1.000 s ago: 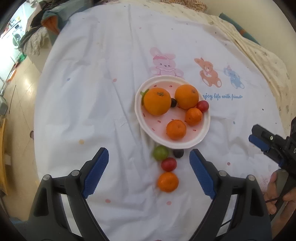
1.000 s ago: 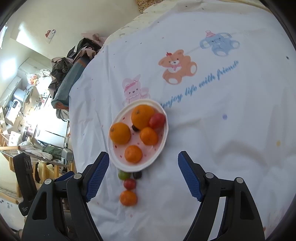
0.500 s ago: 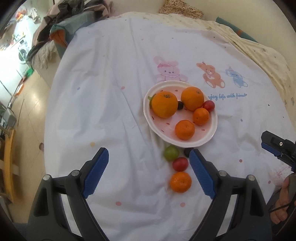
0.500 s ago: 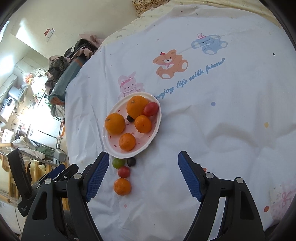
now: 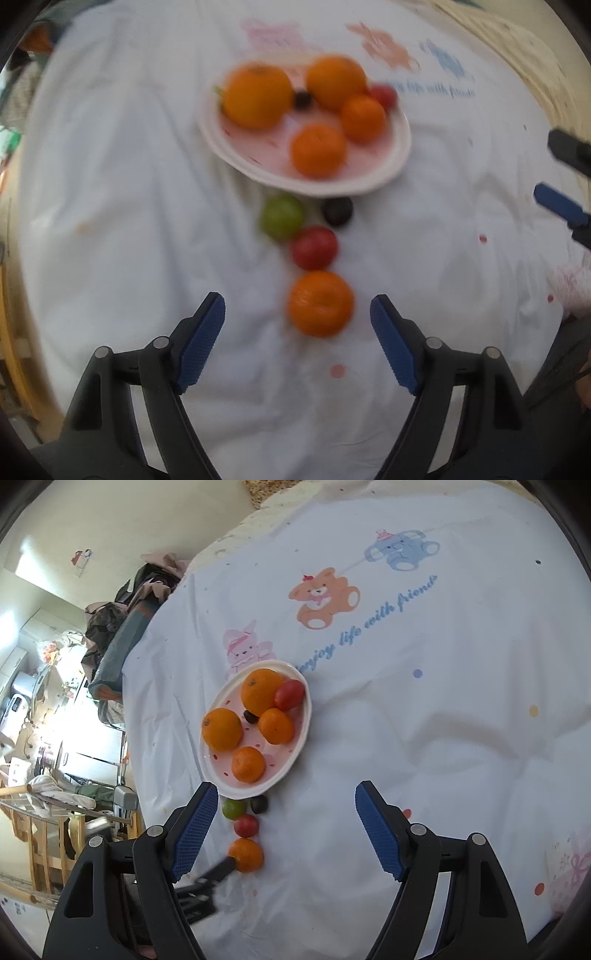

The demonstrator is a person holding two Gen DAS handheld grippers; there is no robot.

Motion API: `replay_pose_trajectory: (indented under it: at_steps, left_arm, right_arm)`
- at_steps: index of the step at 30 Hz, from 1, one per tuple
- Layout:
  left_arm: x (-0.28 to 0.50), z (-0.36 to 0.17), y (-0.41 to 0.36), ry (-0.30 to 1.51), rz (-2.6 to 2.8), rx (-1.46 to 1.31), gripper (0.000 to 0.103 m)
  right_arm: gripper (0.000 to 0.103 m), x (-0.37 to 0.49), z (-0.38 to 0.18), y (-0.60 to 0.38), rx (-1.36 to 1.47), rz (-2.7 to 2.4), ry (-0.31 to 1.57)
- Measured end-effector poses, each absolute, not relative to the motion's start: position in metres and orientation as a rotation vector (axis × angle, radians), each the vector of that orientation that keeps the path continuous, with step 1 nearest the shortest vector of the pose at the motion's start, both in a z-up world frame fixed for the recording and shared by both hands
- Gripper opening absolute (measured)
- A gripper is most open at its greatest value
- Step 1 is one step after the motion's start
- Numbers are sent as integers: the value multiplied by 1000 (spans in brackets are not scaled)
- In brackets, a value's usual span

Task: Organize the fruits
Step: 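Withdraw both open grippers from the plate, then grasp the last mandarin beside the plate with the left gripper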

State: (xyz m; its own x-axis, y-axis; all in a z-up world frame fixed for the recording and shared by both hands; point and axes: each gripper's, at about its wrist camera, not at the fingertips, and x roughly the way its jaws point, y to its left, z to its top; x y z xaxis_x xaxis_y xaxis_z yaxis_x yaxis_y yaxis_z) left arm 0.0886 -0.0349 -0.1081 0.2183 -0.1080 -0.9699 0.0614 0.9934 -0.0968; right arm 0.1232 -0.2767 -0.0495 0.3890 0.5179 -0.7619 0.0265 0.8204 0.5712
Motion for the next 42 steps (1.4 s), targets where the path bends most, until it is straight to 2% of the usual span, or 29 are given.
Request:
replay_pose_trajectory:
  at_steps: [1, 3, 8, 11, 23, 33, 42]
  left_arm:
    - [90, -113, -38, 1357, -121, -27, 76]
    - [91, -120, -43, 1370, -123, 0, 62]
    - [92, -126, -53, 1384, -146, 33, 51]
    - [90, -126, -55, 1392, -174, 14, 40]
    - [74, -98, -43, 1342, -179, -16, 38]
    - [67, -35, 21, 1130, 49, -133, 38]
    - [69, -35, 54, 1115, 170, -222, 38]
  right_arm:
    - [80, 123, -50, -278, 553, 329, 1143]
    - [79, 122, -50, -283, 577, 328, 1147]
    - [79, 121, -51, -290, 607, 317, 1147]
    - [79, 121, -54, -291, 616, 315, 1159]
    - [80, 122, -67, -275, 518, 295, 1207]
    - [80, 120, -73, -262, 460, 307, 1220]
    - [79, 123, -76, -234, 402, 378, 1231]
